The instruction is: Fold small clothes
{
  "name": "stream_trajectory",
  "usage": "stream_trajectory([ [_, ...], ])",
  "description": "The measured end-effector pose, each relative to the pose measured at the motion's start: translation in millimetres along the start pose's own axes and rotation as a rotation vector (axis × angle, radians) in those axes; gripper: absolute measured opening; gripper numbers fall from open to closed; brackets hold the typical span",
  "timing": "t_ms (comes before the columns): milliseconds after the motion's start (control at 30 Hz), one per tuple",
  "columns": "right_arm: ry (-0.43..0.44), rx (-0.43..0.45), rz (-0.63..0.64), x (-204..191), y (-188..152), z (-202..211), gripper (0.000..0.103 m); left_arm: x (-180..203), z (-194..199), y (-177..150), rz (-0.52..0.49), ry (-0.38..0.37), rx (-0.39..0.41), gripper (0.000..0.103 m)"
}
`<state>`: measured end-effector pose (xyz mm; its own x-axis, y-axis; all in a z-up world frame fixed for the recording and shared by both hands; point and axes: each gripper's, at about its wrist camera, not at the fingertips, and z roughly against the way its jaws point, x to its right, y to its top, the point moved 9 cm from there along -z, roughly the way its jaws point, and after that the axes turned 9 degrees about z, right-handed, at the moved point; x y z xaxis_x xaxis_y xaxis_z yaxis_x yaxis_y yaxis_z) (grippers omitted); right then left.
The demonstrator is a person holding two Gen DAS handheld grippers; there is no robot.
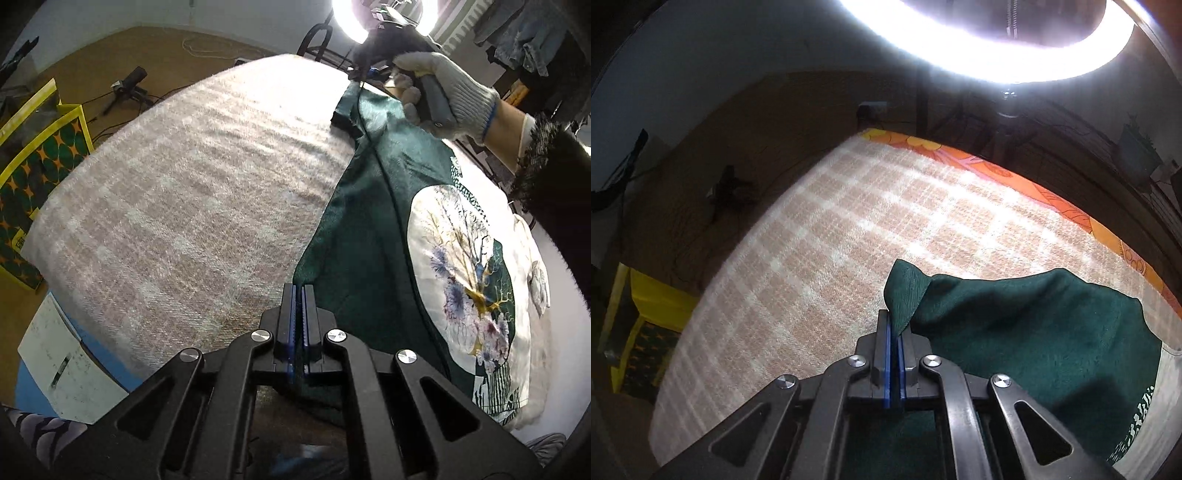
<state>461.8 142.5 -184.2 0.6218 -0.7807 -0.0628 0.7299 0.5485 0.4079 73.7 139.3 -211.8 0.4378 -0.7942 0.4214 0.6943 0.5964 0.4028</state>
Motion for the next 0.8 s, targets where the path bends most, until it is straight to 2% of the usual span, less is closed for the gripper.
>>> stream_trajectory([
  [400, 0.083, 0.126, -0.130, 45.0, -7.2, 57.6, 0.000, 20.7, 23.7, 1.6, -0.046, -0.041, 0.069, 0.000],
  [600, 0.117, 0.192, -0.172, 73.0, -17.3, 91.4, 0.000, 61.6, 34.1, -12.8, -0.164, -0.083, 0.087, 0.000],
  [800, 0.112, 0.229, -0.210, 118.1, -47.8, 115.3, 0.000, 107.6, 39.0, -31.9, -0.284, -0.139, 0.081, 0.000],
])
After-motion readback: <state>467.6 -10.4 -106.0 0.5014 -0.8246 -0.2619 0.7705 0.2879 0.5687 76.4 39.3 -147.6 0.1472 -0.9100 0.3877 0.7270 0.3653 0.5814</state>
